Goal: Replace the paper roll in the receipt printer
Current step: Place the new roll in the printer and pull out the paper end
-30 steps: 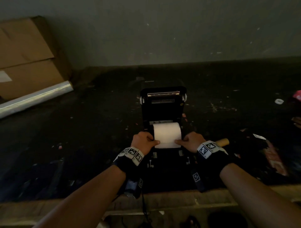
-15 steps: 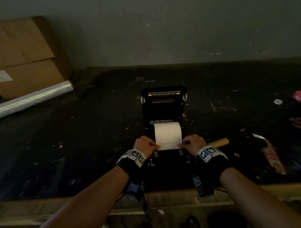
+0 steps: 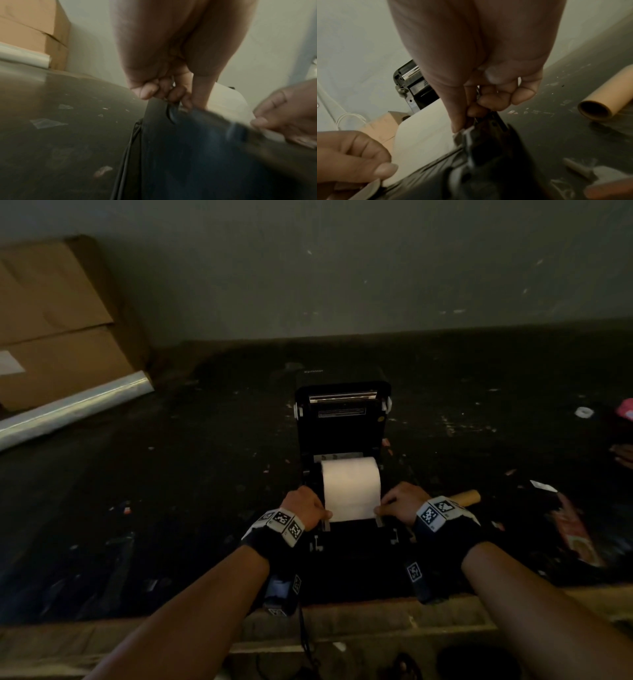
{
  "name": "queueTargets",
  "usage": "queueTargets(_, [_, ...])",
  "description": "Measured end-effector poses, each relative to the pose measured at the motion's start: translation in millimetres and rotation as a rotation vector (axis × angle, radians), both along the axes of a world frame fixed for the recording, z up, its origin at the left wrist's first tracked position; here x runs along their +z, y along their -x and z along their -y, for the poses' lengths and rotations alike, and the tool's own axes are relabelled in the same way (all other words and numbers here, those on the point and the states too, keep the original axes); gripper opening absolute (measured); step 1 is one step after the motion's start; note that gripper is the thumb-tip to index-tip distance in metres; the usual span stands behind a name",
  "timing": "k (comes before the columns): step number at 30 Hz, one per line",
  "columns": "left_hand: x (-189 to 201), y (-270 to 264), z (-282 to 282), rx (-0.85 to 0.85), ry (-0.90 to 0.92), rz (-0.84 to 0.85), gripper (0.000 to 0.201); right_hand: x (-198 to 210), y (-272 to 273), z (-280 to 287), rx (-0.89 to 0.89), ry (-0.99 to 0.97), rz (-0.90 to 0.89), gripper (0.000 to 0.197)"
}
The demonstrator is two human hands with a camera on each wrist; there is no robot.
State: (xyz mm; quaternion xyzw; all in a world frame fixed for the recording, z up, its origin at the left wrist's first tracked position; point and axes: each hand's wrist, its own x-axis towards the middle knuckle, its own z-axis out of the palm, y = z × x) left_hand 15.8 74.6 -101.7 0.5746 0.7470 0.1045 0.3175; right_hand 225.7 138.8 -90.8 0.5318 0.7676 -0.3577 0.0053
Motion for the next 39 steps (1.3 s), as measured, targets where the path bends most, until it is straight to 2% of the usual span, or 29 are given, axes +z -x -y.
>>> queueTargets(14, [4, 3, -14, -0.004, 0.107, -0.008, 0.048, 1, 8, -13, -0.016, 0.052, 0.076, 0.030])
queueTargets(17, [0, 7, -13, 0.050, 0.087, 0.056, 0.051, -2, 8, -18, -0.039, 0.061, 0.099, 0.032])
queueTargets(20, [-5, 10, -12, 0.115, 0.057, 0.133, 0.045, -2, 9, -19, -0.035, 0.064, 0.092, 0.031])
queueTargets(24, [-6, 8, -10, 0.138, 0.036, 0.155, 0.038, 0, 12, -20, -0.034, 0.065, 0.103, 0.032])
queueTargets(27, [-6, 8, -9, 0.118, 0.028, 0.134, 0.035, 1, 13, -22, -0.025, 0.074, 0.119, 0.035])
queueTargets(30, [-6, 8, -10, 0.101, 0.057, 0.109, 0.042, 0, 12, -23, -0.022, 0.064, 0.111, 0.038])
queueTargets(35, [1, 12, -17, 0.047, 0.142, 0.079, 0.049, -6, 7, -19, -0.037, 0.048, 0.032, 0.029])
queueTargets(39, [4, 13, -20, 0.029, 0.162, 0.095, 0.050, -5, 6, -18, -0.021, 0.060, 0.017, 0.029])
